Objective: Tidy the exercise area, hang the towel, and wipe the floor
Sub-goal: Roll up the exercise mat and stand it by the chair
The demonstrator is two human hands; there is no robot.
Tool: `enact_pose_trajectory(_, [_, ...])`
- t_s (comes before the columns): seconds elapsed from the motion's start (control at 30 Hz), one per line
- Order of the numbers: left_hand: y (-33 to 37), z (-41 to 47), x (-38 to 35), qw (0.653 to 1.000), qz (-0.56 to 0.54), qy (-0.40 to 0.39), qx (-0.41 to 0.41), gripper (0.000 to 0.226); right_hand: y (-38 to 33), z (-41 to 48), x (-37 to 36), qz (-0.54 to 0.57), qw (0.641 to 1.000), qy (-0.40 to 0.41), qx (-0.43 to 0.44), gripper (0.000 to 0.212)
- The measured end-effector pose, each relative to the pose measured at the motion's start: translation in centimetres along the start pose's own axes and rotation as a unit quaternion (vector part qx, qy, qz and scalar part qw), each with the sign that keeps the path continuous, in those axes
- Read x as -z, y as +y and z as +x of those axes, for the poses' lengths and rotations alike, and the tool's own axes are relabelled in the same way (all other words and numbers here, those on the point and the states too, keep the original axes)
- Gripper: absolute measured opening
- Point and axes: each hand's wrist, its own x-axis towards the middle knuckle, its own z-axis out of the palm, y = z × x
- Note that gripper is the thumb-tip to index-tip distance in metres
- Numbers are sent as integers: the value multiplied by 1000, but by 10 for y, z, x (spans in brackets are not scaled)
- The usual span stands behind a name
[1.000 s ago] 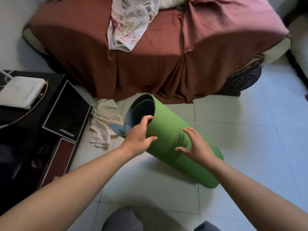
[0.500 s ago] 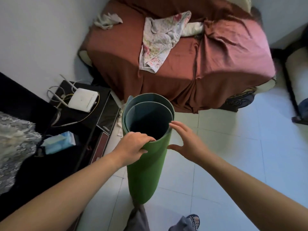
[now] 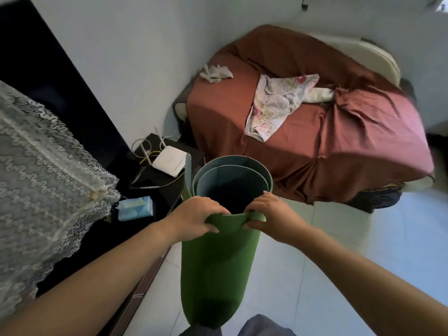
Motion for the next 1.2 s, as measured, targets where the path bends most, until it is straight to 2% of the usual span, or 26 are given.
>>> enact_pose_trajectory(0.17, [8, -9, 0, 997, -16, 53, 46, 39, 7, -1, 6, 26, 998, 21, 49, 31])
enact_pose_trajectory(0.33, [37, -18, -12, 985, 31, 137, 96, 36, 18, -9, 21, 37, 992, 25, 118, 29])
enact_pose_trajectory(0.6, [88, -44, -53, 947, 45, 223, 226, 32, 33, -15, 28, 42, 968, -12, 247, 22])
enact_pose_trajectory(0.83, [134, -100, -90, 884, -25, 278, 376, 30, -4, -22, 13, 39, 931, -81, 355, 22])
enact_pose_trajectory(1.0, [172, -158, -119, 821, -66, 313, 473, 34, -46, -36, -15, 43, 906, -123, 404, 24])
enact_pose_trajectory(1.2, [219, -249, -160, 754, -103, 351, 545, 35, -125, -77, -63, 61, 869, -180, 457, 23])
